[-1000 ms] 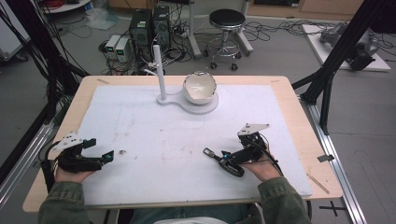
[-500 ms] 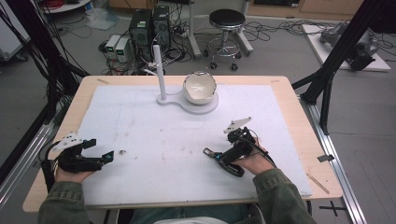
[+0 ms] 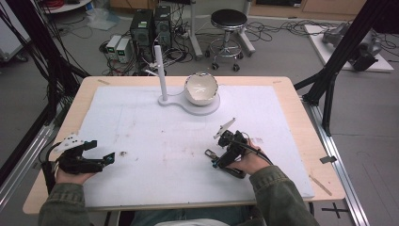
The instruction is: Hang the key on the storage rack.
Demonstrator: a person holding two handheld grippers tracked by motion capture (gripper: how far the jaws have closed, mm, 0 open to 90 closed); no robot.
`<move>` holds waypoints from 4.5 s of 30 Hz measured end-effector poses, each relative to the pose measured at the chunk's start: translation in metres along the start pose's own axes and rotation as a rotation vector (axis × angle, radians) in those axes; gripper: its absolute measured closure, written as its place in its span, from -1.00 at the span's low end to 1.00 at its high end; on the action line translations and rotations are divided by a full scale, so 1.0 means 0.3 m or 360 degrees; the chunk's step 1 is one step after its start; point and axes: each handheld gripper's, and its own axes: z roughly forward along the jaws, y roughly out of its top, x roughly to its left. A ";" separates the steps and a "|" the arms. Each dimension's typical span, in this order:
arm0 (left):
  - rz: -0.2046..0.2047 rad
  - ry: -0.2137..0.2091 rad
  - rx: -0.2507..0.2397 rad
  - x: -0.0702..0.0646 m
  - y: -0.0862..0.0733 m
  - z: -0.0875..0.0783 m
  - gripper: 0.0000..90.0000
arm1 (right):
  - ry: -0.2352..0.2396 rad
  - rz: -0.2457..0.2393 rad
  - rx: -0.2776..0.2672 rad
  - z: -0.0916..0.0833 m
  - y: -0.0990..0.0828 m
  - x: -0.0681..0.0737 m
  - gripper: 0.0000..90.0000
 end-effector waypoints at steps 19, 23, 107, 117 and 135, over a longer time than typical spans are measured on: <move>-0.0014 -0.0019 -0.0008 -0.003 0.004 -0.001 -0.88 | 0.0016 0.0121 0.0227 0.027 0.028 0.009 -0.01; -0.0013 -0.0019 -0.0009 -0.003 0.004 -0.001 -0.88 | 0.0021 0.0157 0.0277 0.020 0.039 0.007 0.61; -0.0025 -0.0047 -0.0025 0.017 -0.009 0.000 -0.88 | 0.0294 0.0245 -0.0192 -0.219 0.506 -0.183 0.81; -0.0031 -0.0055 -0.0043 0.022 -0.008 0.004 -0.88 | 0.0301 0.0222 -0.0167 -0.202 0.641 -0.202 0.81; -0.0038 -0.0064 -0.0074 0.027 -0.007 0.003 -0.88 | 0.0259 0.0114 -0.0128 -0.196 0.894 -0.211 0.80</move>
